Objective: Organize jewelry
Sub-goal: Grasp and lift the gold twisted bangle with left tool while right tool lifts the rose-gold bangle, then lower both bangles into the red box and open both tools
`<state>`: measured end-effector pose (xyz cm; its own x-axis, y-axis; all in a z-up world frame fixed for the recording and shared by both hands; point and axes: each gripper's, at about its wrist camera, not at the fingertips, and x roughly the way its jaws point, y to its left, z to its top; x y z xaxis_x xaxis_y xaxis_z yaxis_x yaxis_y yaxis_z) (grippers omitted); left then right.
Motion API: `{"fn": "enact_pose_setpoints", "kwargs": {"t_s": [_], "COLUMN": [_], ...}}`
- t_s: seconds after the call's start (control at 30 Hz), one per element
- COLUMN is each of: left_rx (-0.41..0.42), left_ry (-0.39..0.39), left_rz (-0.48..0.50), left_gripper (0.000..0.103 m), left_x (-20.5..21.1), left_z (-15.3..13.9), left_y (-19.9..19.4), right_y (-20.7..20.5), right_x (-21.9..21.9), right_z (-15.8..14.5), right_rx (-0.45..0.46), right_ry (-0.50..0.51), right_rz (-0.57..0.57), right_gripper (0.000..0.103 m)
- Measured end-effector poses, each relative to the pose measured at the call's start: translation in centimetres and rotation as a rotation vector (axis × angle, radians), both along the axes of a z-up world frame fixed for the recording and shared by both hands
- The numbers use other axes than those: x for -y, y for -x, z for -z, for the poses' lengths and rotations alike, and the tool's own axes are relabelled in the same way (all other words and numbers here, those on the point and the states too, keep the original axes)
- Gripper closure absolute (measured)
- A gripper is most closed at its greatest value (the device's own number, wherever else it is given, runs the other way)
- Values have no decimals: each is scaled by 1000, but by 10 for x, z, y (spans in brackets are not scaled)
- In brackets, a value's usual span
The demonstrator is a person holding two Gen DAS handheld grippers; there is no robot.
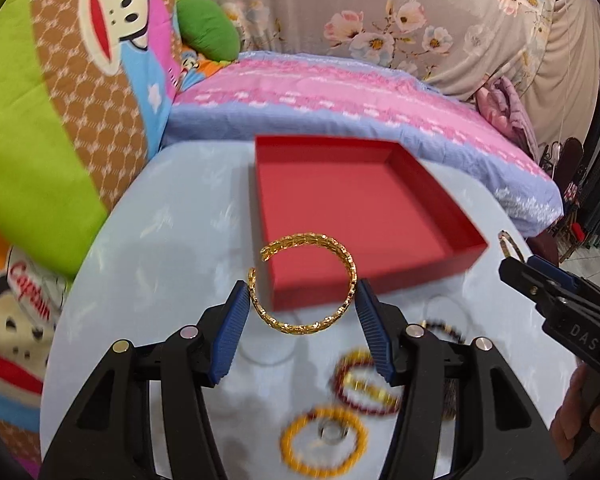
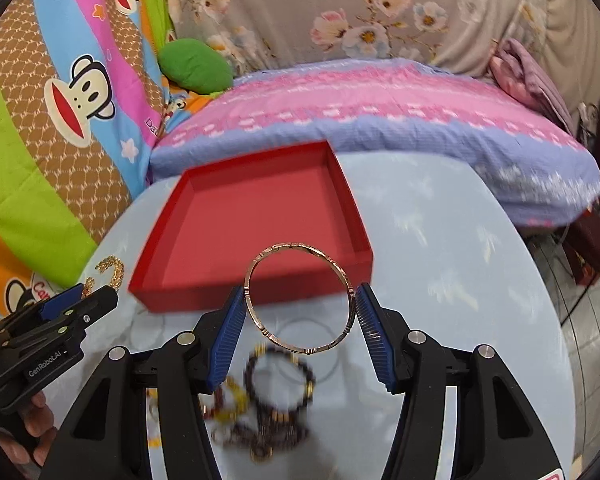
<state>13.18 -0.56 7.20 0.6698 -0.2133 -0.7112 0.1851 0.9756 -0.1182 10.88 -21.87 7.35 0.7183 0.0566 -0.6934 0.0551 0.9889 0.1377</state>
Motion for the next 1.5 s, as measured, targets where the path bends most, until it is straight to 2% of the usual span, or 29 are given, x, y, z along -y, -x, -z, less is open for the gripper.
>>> {"fn": "enact_pose_setpoints", "kwargs": {"t_s": [0.13,0.27,0.37,0.5,0.67,0.93,1.03,1.2,1.5], "left_rx": [17,9,-38,-83,-132,-182,-199,-187,-156], "left_ry": [17,-1,-4,-33,-54,-100,-112,-143,-183], "left_rz": [10,16,27,37,52,82,86,109,163], "left_gripper": [51,51,51,51,51,50,50,41,40], "left_x": [10,24,30,35,41,49,51,57,62], "left_z": [-15,-15,-3,14,30,47,51,50,47], "left_y": [-49,-104,-143,-177,-202,-224,-230,-230,-214], "right_y": [-61,-124,-163,-204,-241,-265,-264,-257,-233], "right_x": [6,9,8,2,-8,-13,-13,-15,-13], "right_z": [-7,2,12,25,43,69,69,69,69], "right_rx": [-24,-84,-131,-194,-251,-326,-318,-306,-308], "right_ry": [-12,-39,-48,-9,48,79,78,120,144], "right_rz": [-67,-103,-128,-167,-200,-181,-175,-143,-89], "right_gripper": [48,48,48,48,48,48,48,40,39]}}
